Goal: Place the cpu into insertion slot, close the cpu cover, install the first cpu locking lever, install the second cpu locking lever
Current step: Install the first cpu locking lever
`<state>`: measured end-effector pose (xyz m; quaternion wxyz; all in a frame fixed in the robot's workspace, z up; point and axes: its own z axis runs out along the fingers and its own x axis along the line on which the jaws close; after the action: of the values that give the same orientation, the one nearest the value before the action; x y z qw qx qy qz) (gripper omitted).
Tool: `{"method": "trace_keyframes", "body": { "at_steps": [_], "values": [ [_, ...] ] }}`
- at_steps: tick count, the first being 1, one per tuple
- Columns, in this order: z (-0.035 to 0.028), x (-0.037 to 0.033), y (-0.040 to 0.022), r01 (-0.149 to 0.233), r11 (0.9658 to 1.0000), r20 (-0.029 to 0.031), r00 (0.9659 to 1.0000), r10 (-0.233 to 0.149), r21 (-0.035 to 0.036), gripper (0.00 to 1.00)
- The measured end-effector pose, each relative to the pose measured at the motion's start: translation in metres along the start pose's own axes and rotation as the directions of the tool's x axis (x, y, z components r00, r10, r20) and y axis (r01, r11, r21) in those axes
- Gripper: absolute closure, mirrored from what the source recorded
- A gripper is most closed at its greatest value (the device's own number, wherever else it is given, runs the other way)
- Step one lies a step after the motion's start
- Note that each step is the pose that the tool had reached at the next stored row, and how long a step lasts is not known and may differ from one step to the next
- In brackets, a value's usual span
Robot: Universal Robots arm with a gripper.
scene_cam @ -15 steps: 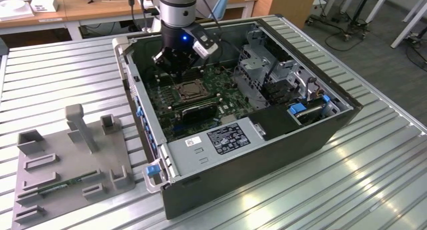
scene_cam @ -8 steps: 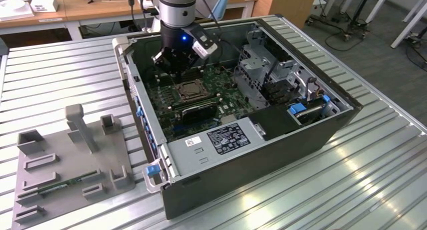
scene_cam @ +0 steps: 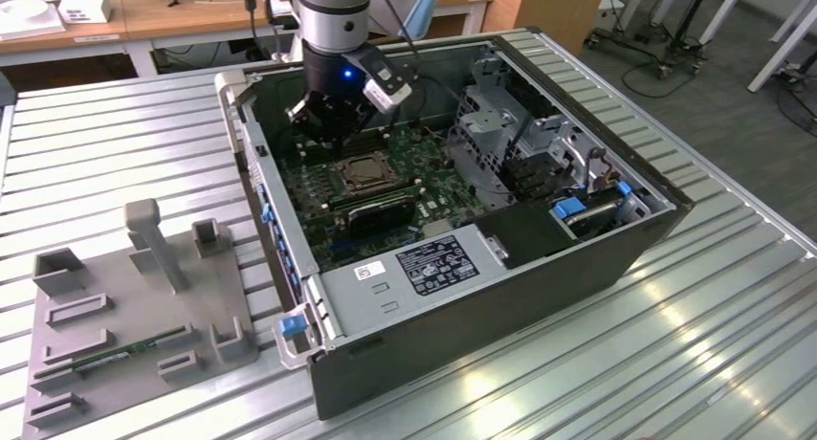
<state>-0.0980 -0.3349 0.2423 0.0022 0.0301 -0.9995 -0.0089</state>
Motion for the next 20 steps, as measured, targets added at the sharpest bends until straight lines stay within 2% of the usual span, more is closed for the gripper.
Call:
{"method": "trace_keyframes", "body": {
  "at_steps": [15, 17, 20],
  "values": [
    [0.0000, 0.0067, 0.0004, 0.000, 1.0000, 0.0017, 1.0000, 0.000, -0.0003, 0.89],
    [0.0000, 0.0071, 0.0004, 0.000, 1.0000, 0.0029, 1.0000, 0.000, -0.0021, 0.89],
    [0.0001, 0.0075, 0.0004, 0.000, 0.9999, 0.0058, 1.0000, 0.000, -0.0103, 0.89]
  ]
}}
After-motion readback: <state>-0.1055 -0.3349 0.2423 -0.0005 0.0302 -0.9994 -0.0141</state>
